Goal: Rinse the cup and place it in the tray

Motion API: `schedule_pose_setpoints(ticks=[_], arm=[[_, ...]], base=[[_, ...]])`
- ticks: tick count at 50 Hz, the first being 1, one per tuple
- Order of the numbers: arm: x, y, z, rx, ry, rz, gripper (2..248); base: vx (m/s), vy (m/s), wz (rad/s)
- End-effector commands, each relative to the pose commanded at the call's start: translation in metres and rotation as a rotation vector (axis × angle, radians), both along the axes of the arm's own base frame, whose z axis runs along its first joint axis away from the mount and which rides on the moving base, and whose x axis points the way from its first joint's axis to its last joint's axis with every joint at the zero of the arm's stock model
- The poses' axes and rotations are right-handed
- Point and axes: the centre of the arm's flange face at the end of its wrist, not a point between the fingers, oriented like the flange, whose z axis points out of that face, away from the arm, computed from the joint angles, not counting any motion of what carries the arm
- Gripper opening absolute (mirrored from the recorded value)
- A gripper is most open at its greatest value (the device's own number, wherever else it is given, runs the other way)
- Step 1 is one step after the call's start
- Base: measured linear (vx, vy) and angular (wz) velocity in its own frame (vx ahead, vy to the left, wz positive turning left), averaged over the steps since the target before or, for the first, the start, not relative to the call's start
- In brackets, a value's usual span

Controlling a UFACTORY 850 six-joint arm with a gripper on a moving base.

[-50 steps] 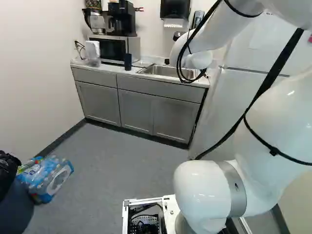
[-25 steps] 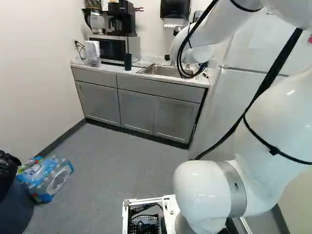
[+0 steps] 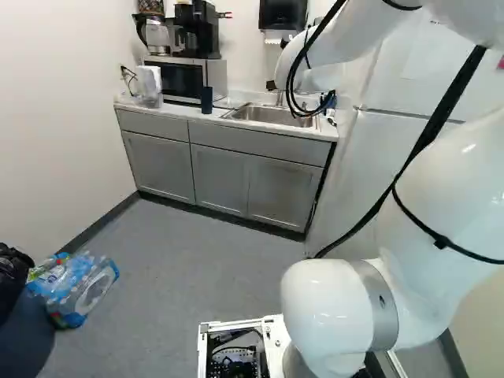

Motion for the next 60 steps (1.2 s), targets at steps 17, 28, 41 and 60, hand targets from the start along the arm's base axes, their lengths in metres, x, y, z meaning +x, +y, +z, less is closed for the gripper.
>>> schedule_pose_setpoints(ticks=[17, 28, 41, 60], arm=[[0.0018, 0.0000, 0.0067, -0.001, -0.012, 0.000, 247], [0.0018, 0.0000, 0.0067, -0.001, -0.012, 0.000, 247], [0.0018, 0.0000, 0.0067, -0.001, -0.012, 0.000, 247], [0.0018, 0.0000, 0.0067, -0.001, -0.012, 0.000, 247]], base=[[0.000, 0.000, 0.000], [0.000, 0.000, 0.000], [0.002, 0.001, 0.001], [0.064, 0.004, 0.013]])
